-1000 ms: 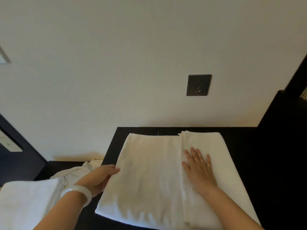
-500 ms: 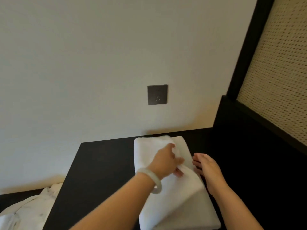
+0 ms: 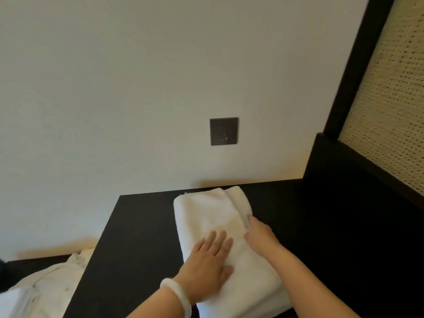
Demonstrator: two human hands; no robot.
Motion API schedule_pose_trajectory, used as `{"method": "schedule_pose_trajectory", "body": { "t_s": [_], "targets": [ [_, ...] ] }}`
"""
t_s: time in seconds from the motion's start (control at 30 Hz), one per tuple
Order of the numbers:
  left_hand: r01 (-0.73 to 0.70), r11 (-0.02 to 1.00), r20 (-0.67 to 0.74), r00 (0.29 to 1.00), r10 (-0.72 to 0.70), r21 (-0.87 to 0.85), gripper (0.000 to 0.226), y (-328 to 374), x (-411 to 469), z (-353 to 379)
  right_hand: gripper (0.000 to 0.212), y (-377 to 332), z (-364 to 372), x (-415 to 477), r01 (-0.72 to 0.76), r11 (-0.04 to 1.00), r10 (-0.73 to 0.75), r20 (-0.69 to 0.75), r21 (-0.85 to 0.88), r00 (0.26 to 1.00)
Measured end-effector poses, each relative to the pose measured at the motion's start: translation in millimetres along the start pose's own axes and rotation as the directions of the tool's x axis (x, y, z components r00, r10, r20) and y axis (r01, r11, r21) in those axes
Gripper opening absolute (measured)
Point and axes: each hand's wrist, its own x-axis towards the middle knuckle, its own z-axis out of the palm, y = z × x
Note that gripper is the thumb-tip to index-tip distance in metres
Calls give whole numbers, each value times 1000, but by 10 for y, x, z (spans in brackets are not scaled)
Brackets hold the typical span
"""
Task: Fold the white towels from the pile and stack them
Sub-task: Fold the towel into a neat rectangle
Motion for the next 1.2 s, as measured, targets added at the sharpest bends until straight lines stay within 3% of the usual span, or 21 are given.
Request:
{"method": "schedule_pose_trajectory", "body": {
  "t_s": [0.13, 0.27, 0.37, 0.47, 0.6, 0.67, 0.73, 0.83, 0.9, 1.0, 1.07, 1.1, 1.2],
  "targets": [
    [190, 982, 92, 977, -190, 8, 71, 74, -282, -73, 64, -324, 50, 178, 239, 969, -246, 203, 60, 948],
    [189, 982, -167, 968, -187, -2, 47, -71, -502, -113, 63, -688, 165, 258, 472, 876, -472, 386, 101, 793],
    [200, 966, -345, 906, -246, -164, 34, -408, -529, -111, 61, -810, 186, 311, 572, 817, -522, 327, -74, 788],
    [346, 924, -347, 857, -381, -160, 45, -897, -515, -157, 64, -691, 97, 304, 508, 810, -485, 150, -295, 861],
    [450, 876, -45, 885, -464, -174, 55, -1434, -533, -345, 32, -267, -19, 227, 398, 859, -426, -18, -322, 905],
    [457, 868, 60, 889, -455, -194, 49, -1581, -548, -426, 27, -65, -105, 189, 294, 942, -296, 12, -164, 955],
    [480, 818, 157, 877, -454, -317, 44, -1660, -556, -515, 22, 71, -183, 165, 187, 982, -189, 58, 34, 980],
    [521, 745, 273, 853, -444, -416, 58, -1748, -583, -646, 22, 169, -258, 115, 88, 977, -109, 98, 193, 989],
    [503, 618, 341, 864, -370, -604, 60, -1812, -668, -733, 22, 204, -292, 42, 39, 943, -83, 121, 332, 989],
    [319, 331, 264, 943, -203, -888, 27, -1890, -784, -902, 24, 273, -362, -103, -17, 830, -72, 137, 557, 988],
    [208, 218, 136, 943, -303, -953, 28, -1932, -692, -998, 20, 290, -353, -123, -45, 769, 6, 64, 637, 998],
    [184, 224, 87, 919, -385, -957, 28, -1934, -596, -1000, 16, 287, -305, -105, -61, 758, 75, 5, 649, 997],
    [325, 462, 13, 829, -559, -825, 17, -1845, -292, -749, 9, 233, -8, -41, -97, 849, 229, -197, 520, 953]
  ]
}}
